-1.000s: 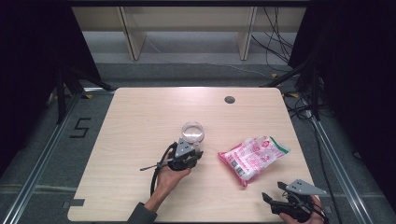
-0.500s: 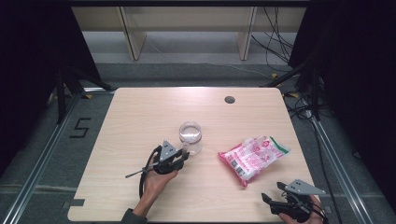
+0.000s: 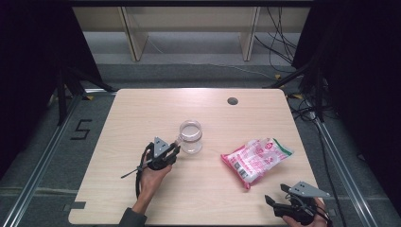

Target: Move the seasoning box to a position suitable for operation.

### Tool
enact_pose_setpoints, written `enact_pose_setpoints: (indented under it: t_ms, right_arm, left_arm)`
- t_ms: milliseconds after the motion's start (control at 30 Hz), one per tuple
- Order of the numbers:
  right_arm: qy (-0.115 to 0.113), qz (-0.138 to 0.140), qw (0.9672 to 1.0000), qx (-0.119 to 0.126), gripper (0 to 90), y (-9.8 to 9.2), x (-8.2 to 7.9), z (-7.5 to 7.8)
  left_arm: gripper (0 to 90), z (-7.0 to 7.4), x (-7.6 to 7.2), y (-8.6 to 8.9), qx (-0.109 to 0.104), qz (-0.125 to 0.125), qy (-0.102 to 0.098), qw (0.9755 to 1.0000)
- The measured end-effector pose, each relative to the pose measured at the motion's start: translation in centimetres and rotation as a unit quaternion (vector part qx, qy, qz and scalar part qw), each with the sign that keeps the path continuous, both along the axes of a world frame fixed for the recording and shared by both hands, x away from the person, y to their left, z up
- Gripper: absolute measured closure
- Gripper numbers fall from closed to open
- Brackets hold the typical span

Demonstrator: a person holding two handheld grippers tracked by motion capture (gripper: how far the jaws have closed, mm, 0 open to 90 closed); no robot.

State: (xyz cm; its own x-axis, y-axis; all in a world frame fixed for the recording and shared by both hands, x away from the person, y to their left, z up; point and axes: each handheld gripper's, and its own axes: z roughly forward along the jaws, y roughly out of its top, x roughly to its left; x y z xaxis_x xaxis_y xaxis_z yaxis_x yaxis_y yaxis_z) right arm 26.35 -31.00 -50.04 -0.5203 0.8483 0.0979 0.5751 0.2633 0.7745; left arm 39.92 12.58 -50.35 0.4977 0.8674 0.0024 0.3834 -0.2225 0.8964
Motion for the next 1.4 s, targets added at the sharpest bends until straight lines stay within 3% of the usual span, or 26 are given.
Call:
enact_pose_setpoints:
  t_ms: [33,167,233,267,300,367,400,467,500,533,600,667,800,833,900,1167,1267,1367,1400]
  right_arm:
    - [0.010,-0.004,0.9999,-0.001,24.9,0.1,-0.2,0.1]
    - [0.011,-0.005,0.9999,0.000,24.9,0.1,-0.2,0.1]
    - [0.010,-0.006,0.9999,0.003,24.9,0.2,-0.2,0.1]
    - [-0.006,0.006,1.0000,-0.004,24.9,0.0,0.0,0.0]
    - [-0.006,0.006,1.0000,-0.004,24.9,0.0,0.0,0.0]
    - [0.015,-0.009,0.9998,0.005,24.9,0.2,-0.3,0.2]
    - [-0.004,0.007,1.0000,-0.003,24.9,0.0,0.0,0.0]
    - [-0.003,0.007,1.0000,-0.002,24.9,0.0,0.0,0.0]
    - [0.014,-0.008,0.9998,0.007,24.9,0.3,-0.3,0.1]
    - [0.008,-0.003,1.0000,0.004,24.9,0.2,-0.2,0.1]
    - [0.017,-0.003,0.9998,0.002,24.9,0.2,-0.3,0.1]
    - [0.014,-0.005,0.9999,0.006,25.0,0.3,-0.3,0.1]
    - [0.017,-0.004,0.9998,0.003,25.0,0.4,-0.3,0.1]
    - [0.005,0.007,1.0000,-0.003,25.1,0.1,-0.1,0.0]
    - [0.003,0.007,0.9999,-0.007,25.1,0.1,0.0,0.0]
    - [0.004,0.008,0.9999,-0.007,25.2,0.0,0.0,0.0]
    - [0.003,0.006,1.0000,0.000,25.2,0.0,0.0,0.0]
    - [0.009,0.003,0.9999,-0.003,25.2,0.0,-0.1,0.1]
    - [0.021,-0.008,0.9997,0.005,25.2,0.2,-0.3,0.1]
  left_arm:
    - [74.0,0.0,0.5,0.2,0.000,0.008,0.000,1.0000]
    - [75.4,0.1,1.4,0.6,0.007,0.027,0.002,0.9996]
    - [76.2,0.1,1.9,0.8,0.004,0.031,0.004,0.9995]
    - [76.7,0.2,2.2,0.9,0.008,0.030,0.006,0.9995]
    - [77.2,0.2,2.2,0.9,0.008,0.030,0.006,0.9995]
    - [77.6,0.1,2.6,1.0,-0.001,0.038,0.009,0.9993]
    - [78.6,0.1,2.9,1.1,0.001,0.040,0.010,0.9991]
    - [79.0,0.2,3.2,1.0,0.005,0.039,0.012,0.9992]
    - [78.3,0.1,3.3,1.0,-0.001,0.039,0.018,0.9991]
    - [75.8,0.1,3.4,1.0,-0.003,0.042,0.020,0.9989]
    - [72.0,0.0,3.8,1.0,0.012,0.040,0.022,0.9989]
    - [70.3,0.0,4.1,0.8,0.010,0.046,0.024,0.9986]
    - [78.0,0.1,4.5,0.5,0.016,0.042,0.024,0.9987]
    - [78.6,0.1,4.6,0.1,0.030,0.045,0.018,0.9984]
    - [79.4,0.0,4.7,0.0,0.028,0.049,0.016,0.9983]
    - [79.4,-0.1,4.4,-0.8,0.024,0.014,0.012,0.9995]
    - [79.6,0.0,4.1,-1.2,0.032,0.007,0.008,0.9994]
    - [79.7,-0.1,3.7,-1.6,0.022,0.000,0.006,0.9997]
    - [79.7,-0.2,3.5,-1.8,0.019,-0.004,0.006,0.9998]
